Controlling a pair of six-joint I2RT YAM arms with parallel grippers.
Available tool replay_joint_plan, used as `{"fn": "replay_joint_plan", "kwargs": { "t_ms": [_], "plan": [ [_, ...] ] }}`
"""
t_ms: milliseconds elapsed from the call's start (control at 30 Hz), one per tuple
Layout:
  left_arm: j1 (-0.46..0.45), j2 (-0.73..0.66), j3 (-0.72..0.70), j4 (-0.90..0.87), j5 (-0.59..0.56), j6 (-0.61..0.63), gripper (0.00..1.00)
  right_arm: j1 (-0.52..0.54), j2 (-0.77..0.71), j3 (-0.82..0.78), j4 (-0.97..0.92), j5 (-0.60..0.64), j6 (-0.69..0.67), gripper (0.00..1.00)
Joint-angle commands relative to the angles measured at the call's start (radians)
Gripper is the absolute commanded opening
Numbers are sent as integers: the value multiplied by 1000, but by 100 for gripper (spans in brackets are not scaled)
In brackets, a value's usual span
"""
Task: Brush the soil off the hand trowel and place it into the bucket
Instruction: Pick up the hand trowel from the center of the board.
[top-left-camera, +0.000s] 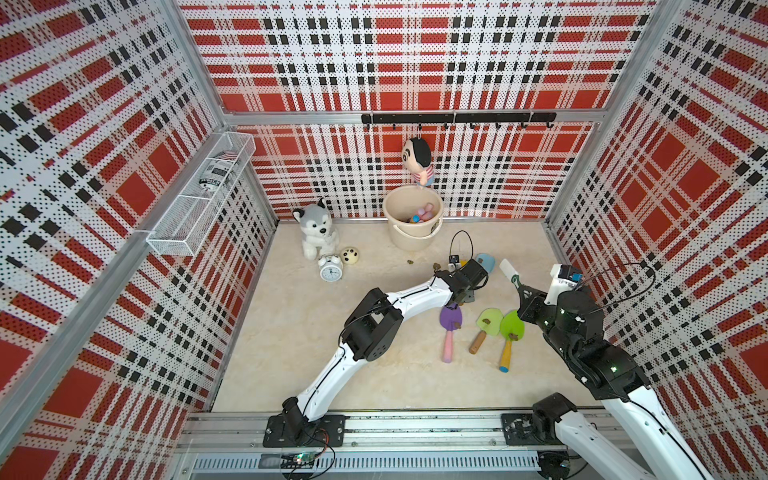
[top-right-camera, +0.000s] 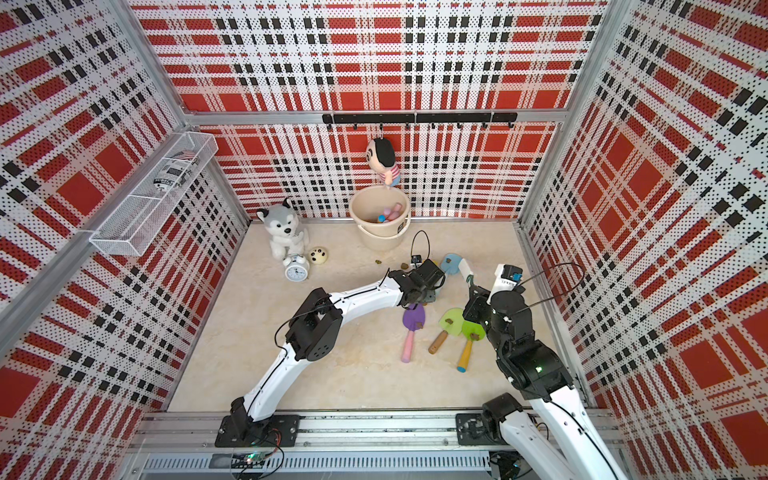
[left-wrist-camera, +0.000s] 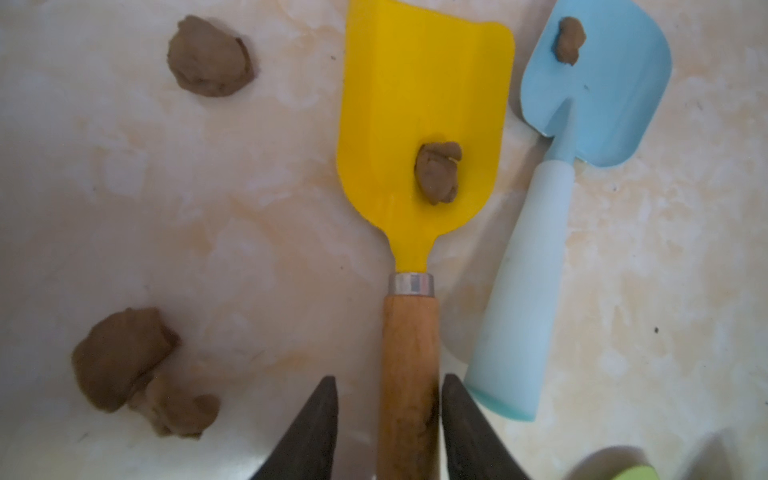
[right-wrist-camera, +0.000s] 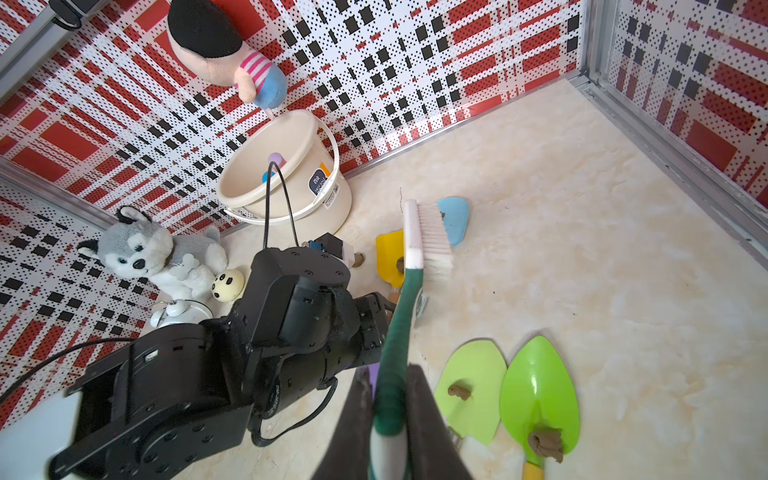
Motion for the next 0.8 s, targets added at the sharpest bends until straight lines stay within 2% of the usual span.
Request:
{"fn": "replay_joint_plan", "kwargs": {
  "t_ms": [0,200,533,767],
  "plan": [
    [5,28,32,-19,4,34,44,-6,-8,23,18,11,-11,0],
    [16,61,67,-38,21,70,35,-5,-13,28,11,16,-13,0],
    [30,70,102,-71,18,97,30,-5,-13,28,13,13,-6,0],
    [42,11,113,-85,59,113,14,-6,-13,29,15,10,2,0]
  ]
}}
